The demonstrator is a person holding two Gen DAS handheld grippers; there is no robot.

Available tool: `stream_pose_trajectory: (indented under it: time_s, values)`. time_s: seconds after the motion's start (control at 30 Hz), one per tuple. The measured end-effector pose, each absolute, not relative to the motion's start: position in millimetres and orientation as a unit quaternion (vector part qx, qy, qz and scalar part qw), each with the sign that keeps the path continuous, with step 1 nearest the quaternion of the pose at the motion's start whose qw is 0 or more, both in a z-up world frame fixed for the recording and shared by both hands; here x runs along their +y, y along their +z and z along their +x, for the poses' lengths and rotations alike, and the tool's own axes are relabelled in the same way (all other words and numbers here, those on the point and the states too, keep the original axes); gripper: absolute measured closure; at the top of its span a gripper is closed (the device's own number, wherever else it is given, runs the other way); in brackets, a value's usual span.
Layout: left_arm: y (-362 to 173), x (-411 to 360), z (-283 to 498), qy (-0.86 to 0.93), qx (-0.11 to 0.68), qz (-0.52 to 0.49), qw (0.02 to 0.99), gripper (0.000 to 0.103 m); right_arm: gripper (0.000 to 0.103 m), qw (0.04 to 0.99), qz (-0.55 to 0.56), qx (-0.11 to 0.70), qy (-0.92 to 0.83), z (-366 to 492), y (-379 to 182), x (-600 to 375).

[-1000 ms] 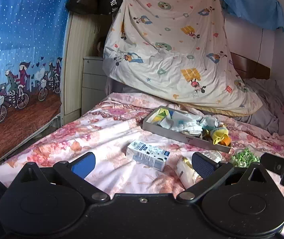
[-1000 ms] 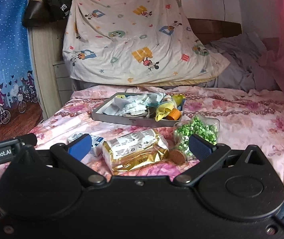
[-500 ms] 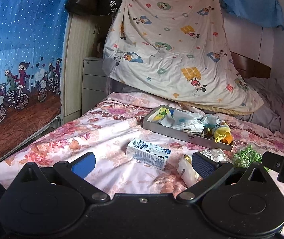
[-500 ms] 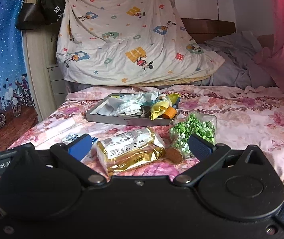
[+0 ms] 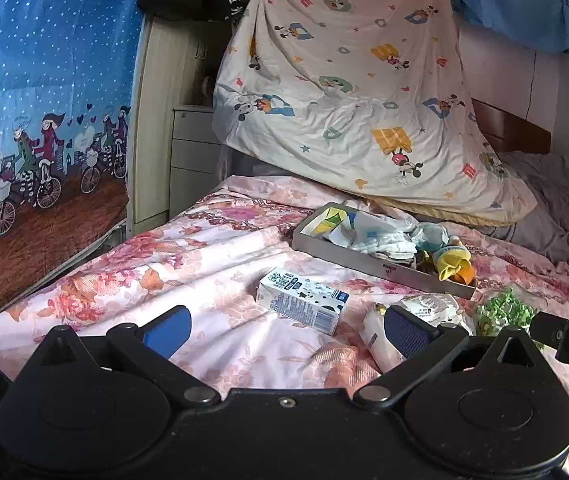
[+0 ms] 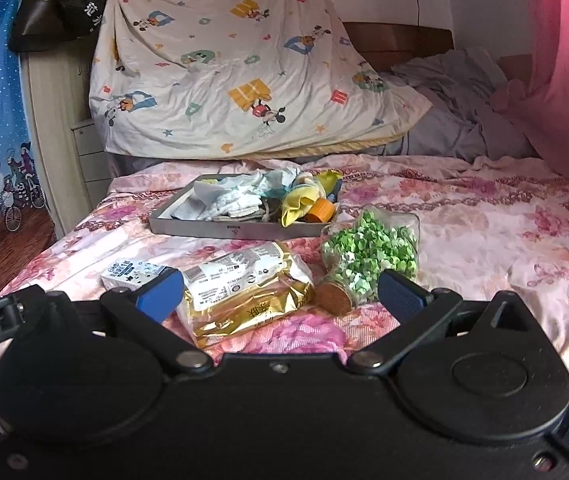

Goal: Organize soft objects

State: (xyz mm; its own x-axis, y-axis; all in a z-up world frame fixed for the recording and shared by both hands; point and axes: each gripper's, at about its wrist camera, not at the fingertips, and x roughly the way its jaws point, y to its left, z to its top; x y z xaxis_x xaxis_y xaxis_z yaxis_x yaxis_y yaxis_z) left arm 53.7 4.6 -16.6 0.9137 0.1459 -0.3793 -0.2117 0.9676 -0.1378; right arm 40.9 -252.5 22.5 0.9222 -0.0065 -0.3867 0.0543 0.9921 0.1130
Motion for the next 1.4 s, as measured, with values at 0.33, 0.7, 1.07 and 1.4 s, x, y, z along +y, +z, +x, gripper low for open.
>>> stream_pose_trajectory:
  time_s: [0.33,0.7,1.07,1.4]
  values:
    - [-18.6,2.4,55.9,0.11,0.195,-0.082,0.971,0.001,0.001,0.978,0.057,0.202,-0.016,44.0,17.6,-251.2]
    - [-18.6,1.8,55.8,0.117,0.197,-0.073,0.971,0.001,0.001,0.976,0.053,0.212,-0.02,46.2,15.6,-249.7]
    - [-18.5,2.4,55.1,0.117,0.197,-0.071,0.971,0.001,0.001,0.976,0.052,0.213,-0.02,46.9,14.8,-249.2]
    - [-18.6,2.2,54.9,0.117,0.197,-0.071,0.971,0.001,0.001,0.975,0.051,0.214,-0.02,46.9,14.1,-247.9]
